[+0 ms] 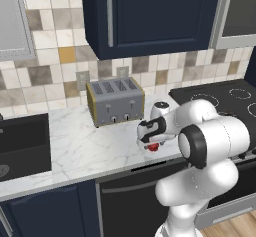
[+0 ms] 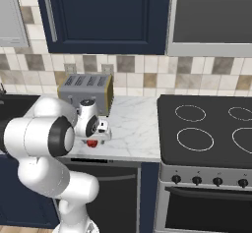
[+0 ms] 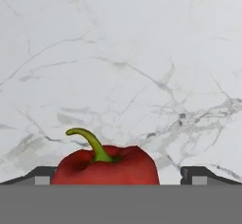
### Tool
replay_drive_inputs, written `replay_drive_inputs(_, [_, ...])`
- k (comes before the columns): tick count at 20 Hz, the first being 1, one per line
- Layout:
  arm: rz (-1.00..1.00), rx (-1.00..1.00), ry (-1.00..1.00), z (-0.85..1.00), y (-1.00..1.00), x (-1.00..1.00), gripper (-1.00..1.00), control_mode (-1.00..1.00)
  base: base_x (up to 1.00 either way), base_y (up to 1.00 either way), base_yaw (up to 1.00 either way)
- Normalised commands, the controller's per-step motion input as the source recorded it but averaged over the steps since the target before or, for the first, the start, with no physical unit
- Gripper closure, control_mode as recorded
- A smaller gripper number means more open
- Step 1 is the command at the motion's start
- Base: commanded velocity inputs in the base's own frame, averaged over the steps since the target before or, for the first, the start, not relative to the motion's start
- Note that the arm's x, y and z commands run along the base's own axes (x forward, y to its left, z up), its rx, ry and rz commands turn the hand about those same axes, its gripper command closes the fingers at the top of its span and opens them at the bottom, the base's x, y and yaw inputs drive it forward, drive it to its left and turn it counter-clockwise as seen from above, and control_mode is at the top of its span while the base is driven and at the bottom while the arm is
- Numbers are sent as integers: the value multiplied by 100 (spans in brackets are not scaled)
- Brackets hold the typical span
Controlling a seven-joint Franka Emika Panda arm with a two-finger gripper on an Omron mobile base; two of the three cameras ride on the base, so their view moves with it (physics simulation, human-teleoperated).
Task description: Place the liquor and beer on the top shelf of the fridge to keep them out of children's reach, and place the bell pepper on lower shelves for easy access.
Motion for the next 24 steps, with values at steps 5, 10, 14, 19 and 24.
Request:
replay_drive_inputs(5, [0,0,2,-11,0,0,-100,-100,0,0,0])
replay_drive_inputs(10, [0,0,2,-13,0,0,-100,-100,0,0,0])
replay_drive_inputs(14, [0,0,2,-19,0,0,100,-100,0,0,0])
replay_drive_inputs(19, [0,0,0,-27,0,-2,100,-100,0,0,0])
replay_drive_inputs(24, [0,0,0,-37,0,-11,100,-100,0,0,0])
